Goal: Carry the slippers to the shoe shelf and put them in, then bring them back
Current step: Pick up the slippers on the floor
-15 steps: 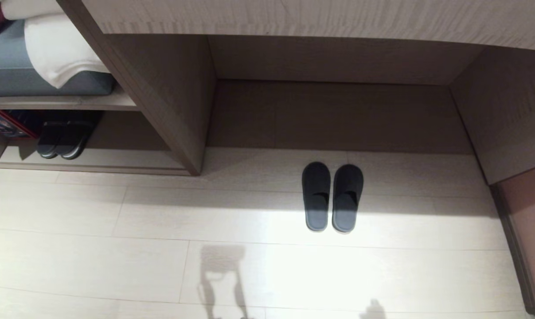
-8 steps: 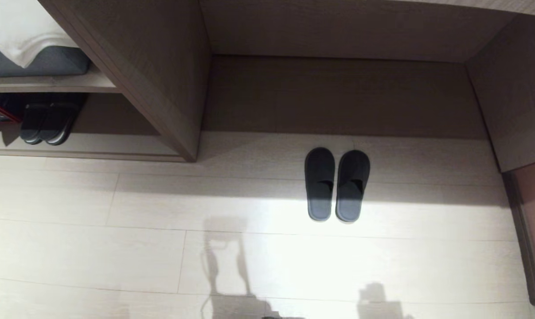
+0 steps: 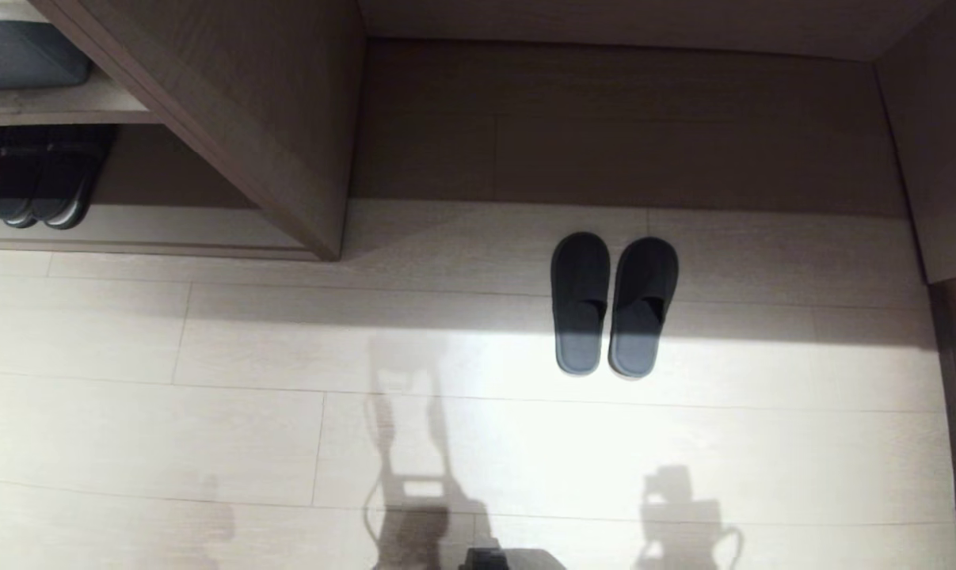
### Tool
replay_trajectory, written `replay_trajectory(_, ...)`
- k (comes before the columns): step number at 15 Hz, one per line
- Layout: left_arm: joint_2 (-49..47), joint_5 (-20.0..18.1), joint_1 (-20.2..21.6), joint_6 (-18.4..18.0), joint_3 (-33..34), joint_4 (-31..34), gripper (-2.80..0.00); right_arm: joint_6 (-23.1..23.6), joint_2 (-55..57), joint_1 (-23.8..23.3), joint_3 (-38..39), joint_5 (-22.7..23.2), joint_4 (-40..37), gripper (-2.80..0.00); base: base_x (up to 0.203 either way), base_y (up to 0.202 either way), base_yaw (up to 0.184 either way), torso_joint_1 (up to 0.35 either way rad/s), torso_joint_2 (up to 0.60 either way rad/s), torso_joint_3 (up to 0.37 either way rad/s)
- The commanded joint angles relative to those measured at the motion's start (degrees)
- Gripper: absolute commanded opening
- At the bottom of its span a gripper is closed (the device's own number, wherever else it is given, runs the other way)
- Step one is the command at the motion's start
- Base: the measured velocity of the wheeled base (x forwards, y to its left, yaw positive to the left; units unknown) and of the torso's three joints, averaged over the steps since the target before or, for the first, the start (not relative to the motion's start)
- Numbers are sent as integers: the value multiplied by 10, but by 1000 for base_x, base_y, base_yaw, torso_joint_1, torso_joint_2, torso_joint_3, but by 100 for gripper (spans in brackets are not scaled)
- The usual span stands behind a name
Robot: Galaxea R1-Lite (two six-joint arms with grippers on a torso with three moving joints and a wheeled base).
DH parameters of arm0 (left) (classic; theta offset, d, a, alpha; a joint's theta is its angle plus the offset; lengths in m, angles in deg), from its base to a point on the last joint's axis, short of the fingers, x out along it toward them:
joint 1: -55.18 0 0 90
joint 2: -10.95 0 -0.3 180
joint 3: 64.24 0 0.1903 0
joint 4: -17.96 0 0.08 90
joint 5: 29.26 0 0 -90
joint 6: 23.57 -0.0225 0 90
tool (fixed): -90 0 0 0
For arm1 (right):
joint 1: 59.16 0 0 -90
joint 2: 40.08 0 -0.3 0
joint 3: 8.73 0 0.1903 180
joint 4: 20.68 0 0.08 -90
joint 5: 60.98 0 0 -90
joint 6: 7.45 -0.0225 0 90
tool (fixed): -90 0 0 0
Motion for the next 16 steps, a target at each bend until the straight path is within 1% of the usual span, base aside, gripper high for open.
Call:
replay_trajectory(1,0,1,0,1,1,0,-280,-3,0,0,0,-2,0,-280,0,0,0,11,11,-200)
replay_trajectory(16,0,1,0,1,1,0,-280,-7,1,0,0,-3,2,-280,0,0,0,3,3,-197)
